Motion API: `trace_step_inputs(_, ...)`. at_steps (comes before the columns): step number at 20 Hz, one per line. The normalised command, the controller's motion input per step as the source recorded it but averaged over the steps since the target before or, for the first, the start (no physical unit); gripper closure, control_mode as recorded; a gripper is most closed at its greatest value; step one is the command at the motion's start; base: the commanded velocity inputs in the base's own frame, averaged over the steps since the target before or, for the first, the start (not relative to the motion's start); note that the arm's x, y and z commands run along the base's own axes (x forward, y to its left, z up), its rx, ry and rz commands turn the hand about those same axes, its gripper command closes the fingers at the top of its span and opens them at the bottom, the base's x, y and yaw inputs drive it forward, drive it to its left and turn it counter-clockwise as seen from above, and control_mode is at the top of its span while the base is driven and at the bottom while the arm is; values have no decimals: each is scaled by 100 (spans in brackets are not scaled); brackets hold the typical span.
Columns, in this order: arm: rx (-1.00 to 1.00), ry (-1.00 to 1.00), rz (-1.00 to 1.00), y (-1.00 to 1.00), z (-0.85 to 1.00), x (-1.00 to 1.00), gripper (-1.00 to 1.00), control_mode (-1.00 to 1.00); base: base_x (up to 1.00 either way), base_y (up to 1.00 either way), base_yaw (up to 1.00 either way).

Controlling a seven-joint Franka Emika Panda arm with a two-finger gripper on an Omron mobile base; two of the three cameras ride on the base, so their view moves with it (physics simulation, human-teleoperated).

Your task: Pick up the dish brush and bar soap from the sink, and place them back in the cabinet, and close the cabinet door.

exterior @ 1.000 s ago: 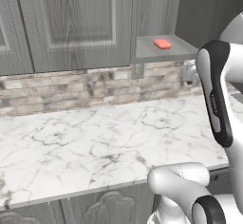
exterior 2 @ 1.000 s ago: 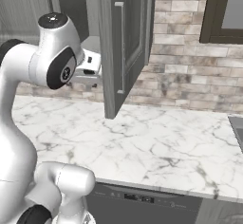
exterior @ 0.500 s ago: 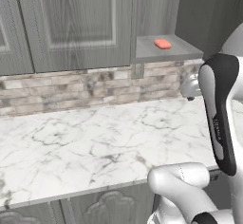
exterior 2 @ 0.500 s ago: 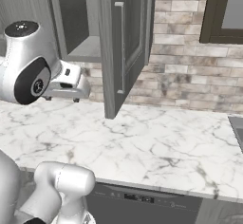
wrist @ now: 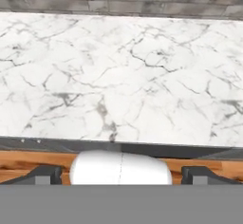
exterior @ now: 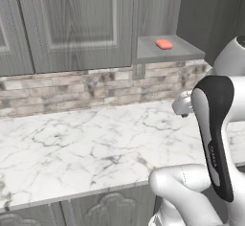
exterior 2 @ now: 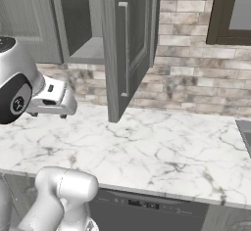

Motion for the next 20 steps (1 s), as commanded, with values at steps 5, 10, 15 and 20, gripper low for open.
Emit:
trace_step_inputs(5,0,8,5,0,-3,0,-100,-100,0,0,0)
trace_step_inputs(10,0,14,6,0,-6,0,-100,-100,0,0,0)
trace_step_inputs(15,0,7,2,0,-7,-5,-100,-100,0,0,0)
trace_step_inputs(20,0,0,-1,0,0,-18,-100,-100,0,0,0)
